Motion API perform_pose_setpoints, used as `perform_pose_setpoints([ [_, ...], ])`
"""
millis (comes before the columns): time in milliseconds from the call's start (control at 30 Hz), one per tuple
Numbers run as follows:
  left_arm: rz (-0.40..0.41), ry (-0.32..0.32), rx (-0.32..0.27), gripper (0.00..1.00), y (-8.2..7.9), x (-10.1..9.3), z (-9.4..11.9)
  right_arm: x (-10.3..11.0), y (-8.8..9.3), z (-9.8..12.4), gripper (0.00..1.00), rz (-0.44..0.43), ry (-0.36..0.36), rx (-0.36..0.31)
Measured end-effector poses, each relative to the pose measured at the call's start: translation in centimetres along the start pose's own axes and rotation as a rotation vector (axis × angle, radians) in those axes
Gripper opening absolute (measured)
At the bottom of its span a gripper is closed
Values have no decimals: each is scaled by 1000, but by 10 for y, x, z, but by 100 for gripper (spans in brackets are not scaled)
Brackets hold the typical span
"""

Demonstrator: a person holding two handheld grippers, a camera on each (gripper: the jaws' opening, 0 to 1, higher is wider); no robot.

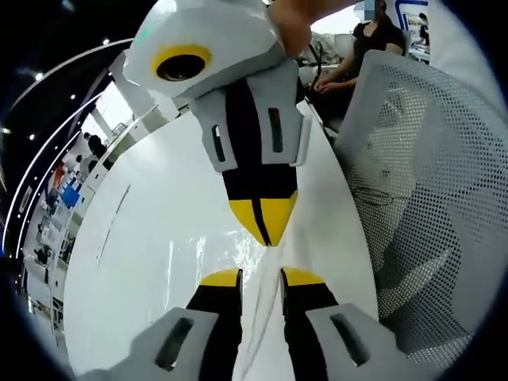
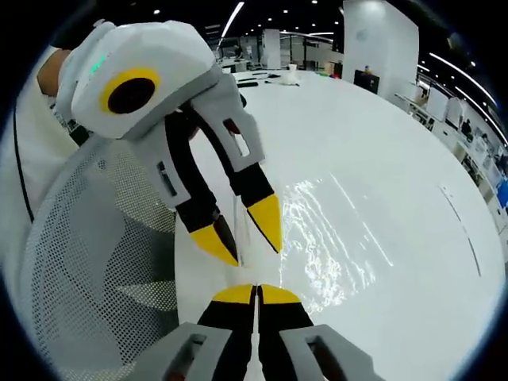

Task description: Open the resealable bag by pulling the two sides of the seal apart until the entire bag opening is separated and visibly accessible.

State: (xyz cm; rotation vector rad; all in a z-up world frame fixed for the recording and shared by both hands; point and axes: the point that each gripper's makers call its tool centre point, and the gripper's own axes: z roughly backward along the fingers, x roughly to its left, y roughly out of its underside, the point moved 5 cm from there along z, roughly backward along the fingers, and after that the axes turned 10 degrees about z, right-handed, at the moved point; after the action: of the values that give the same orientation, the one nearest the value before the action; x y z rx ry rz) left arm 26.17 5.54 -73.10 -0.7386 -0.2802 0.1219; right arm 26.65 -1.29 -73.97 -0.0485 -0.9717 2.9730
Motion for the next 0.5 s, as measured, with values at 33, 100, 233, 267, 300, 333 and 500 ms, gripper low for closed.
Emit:
perform_pose_setpoints([
  [33, -10, -4, -4, 18, 0, 0, 2, 0, 0, 0, 0, -3, 0, 2],
  [100, -19, -4, -16, 20, -1, 0, 4, -1, 0, -1, 0, -21, 2, 9],
  [233, -59, 1, -41, 19, -5, -5, 8, -3, 2, -1, 0, -38, 7, 22],
  [267, -72, 1, -38, 18, -4, -6, 8, -4, 2, -1, 0, -43, 8, 23],
  [300, -85, -3, -35, 16, -4, -6, 8, -5, 2, -1, 0, -48, 9, 24],
  [333, -87, -3, -34, 14, -4, -7, 8, -5, 1, 0, 0, -50, 11, 23],
  [500, -103, 17, -16, 9, -2, -13, 6, -8, 0, 3, 0, -64, 21, 28],
])
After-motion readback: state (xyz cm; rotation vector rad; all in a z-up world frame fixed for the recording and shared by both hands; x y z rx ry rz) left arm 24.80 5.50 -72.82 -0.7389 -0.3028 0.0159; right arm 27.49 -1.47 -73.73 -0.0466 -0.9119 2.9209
